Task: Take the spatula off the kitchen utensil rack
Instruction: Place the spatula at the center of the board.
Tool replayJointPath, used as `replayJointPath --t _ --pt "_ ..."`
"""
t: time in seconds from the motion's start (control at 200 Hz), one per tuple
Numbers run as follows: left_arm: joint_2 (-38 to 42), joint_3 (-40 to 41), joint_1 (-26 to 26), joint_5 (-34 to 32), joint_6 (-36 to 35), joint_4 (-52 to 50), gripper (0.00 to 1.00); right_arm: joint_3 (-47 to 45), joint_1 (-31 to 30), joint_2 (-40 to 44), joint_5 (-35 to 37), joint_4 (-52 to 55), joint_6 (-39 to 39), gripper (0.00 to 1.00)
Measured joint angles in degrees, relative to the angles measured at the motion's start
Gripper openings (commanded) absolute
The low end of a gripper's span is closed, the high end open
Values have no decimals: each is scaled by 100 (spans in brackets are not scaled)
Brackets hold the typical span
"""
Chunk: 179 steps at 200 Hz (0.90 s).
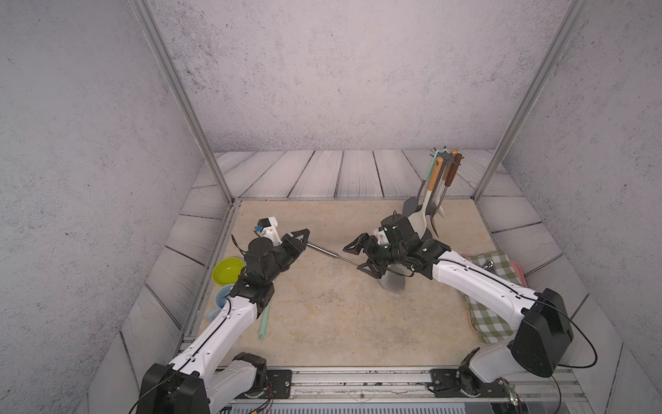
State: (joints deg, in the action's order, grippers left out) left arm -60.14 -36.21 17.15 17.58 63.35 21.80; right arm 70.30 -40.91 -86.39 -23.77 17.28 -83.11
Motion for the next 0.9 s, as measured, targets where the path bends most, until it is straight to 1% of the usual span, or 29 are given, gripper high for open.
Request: replayJointPath --t 0.1,0.16,0.28,0.38,0.445,0.515,0.56,0.636,0.721,0.751,0.801,0.871,0.896 --pt "0 42 0 -7 -4 15 0 -22 -57 -142 142 -310 -807 79" --pt "0 46 0 -7 -13 20 0 -35 -79 -199 186 -393 -1176 83" --pt "0 46 0 -7 -15 33 0 -35 -107 -227 273 -424 -1646 87" --pt "0 63 0 -4 -11 79 0 -39 -131 -227 372 -422 -1932 87" --pt "0 81 0 -7 -11 114 0 -39 -138 -229 402 -409 -2059 82" --pt "0 92 0 -4 -9 116 0 -39 -146 -251 417 -382 -2175 72" --pt "0 92 0 -4 -11 118 0 -37 -157 -297 426 -361 -2229 68" --pt "2 92 0 -4 -9 120 0 -24 -162 -424 435 -278 -2406 64" --pt "24 107 0 -7 -11 122 0 17 -168 -603 439 -155 -2538 64" --pt "50 122 0 -7 -11 122 0 31 -173 -667 437 -127 -2564 62" --pt "92 149 0 -7 -13 122 0 48 -181 -743 439 -92 -2588 55" --pt "120 166 0 -7 -13 136 0 81 -190 -815 450 -4 -2645 43" --pt "122 170 0 -11 -11 144 0 109 -192 -837 461 50 -2634 37"
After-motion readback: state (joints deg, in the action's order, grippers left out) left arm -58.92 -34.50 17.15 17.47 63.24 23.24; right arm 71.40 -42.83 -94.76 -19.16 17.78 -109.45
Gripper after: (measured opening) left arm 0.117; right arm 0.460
